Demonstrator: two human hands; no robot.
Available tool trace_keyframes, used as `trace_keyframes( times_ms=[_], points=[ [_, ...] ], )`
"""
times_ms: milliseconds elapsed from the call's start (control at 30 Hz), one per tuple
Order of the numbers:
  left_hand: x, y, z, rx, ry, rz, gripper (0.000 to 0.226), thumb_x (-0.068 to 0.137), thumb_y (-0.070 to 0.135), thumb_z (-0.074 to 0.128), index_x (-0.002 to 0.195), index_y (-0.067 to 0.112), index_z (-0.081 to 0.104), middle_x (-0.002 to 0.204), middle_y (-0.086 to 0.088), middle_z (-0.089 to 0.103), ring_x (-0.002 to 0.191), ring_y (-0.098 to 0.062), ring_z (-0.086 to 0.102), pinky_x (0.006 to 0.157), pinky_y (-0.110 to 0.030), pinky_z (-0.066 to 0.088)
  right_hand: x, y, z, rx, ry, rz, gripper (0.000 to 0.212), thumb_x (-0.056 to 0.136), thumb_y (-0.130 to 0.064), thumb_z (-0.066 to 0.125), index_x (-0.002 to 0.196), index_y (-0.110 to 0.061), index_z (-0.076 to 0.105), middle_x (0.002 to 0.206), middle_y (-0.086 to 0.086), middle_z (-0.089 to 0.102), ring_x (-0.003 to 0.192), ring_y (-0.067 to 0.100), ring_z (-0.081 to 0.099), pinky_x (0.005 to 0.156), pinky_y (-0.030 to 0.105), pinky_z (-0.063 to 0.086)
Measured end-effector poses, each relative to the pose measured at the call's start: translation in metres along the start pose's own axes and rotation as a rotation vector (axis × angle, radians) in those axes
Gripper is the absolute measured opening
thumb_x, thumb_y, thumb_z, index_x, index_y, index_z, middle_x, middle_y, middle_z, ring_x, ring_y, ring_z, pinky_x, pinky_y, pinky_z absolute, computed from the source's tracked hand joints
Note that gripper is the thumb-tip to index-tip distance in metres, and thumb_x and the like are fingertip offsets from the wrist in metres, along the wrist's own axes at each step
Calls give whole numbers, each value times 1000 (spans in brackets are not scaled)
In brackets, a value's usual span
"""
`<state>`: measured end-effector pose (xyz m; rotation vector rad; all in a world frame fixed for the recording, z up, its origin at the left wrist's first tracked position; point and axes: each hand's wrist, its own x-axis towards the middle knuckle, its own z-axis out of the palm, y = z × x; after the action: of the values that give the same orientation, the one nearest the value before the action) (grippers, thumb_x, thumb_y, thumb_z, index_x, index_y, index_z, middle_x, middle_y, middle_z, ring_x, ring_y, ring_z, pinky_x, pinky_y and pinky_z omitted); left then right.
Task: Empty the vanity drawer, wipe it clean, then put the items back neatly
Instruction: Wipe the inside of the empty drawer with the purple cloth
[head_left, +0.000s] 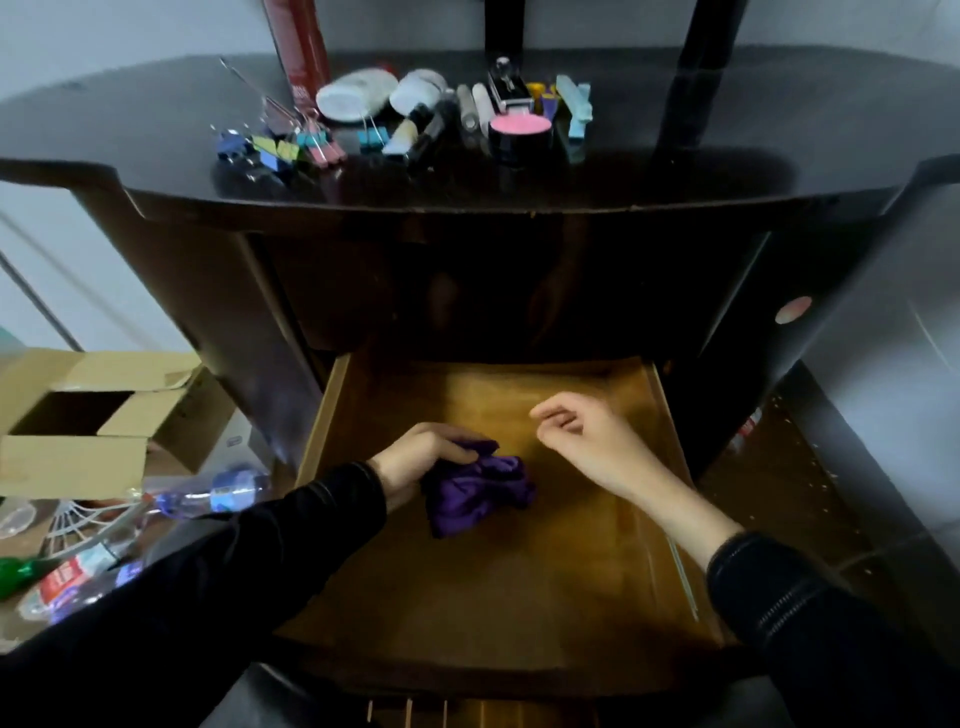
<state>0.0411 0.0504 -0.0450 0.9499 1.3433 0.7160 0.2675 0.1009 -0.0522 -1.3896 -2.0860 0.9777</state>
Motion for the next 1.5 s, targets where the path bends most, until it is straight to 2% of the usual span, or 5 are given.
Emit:
trace_keyframes(
  times_ms=[233, 433, 767, 967, 1500],
  points=[
    [-15, 1, -13, -435, -59, -18, 26, 83, 9, 57, 102, 6, 74, 106, -19, 72, 89, -27, 72, 75, -33, 59, -8, -29, 54, 487, -327, 114, 102, 63, -83, 73, 150, -48, 34, 138, -27, 51, 123, -12, 49, 99, 16, 41],
    [-27, -5, -16, -565, -15, -9, 40, 91, 22, 60, 128, 7, 54, 129, -11, 59, 116, -29, 62, 94, -45, 54, -14, -30, 86, 569, -190, 41, 48, 86, -43, 78, 126, -41, 53, 116, -19, 69, 106, -5, 64, 84, 12, 52],
    [-40, -11, -98, 488, 875, 408, 20, 92, 5, 58, 99, 22, 67, 101, 2, 65, 91, -7, 62, 81, -28, 53, 16, -19, 94, 746, -118, 321, 12, 92, -25, 70, 104, -23, 68, 83, 4, 79, 77, 24, 77, 65, 36, 64],
    [11, -27, -116, 387, 712, 182, 41, 102, 38, 49, 138, 18, 46, 133, 0, 50, 115, -14, 52, 99, -32, 42, 59, -27, 116, 639, -130, 337, 21, 93, -44, 69, 99, -24, 73, 84, -7, 78, 80, 9, 73, 65, 21, 55],
    [37, -48, -127, 520, 879, 283, 26, 102, 20, 42, 123, 24, 58, 120, 0, 61, 109, -19, 56, 92, -32, 40, 159, -66, 217, 405, 165, 142, 20, 97, -14, 62, 115, -11, 69, 113, 6, 72, 109, 26, 67, 89, 36, 53]
  ],
)
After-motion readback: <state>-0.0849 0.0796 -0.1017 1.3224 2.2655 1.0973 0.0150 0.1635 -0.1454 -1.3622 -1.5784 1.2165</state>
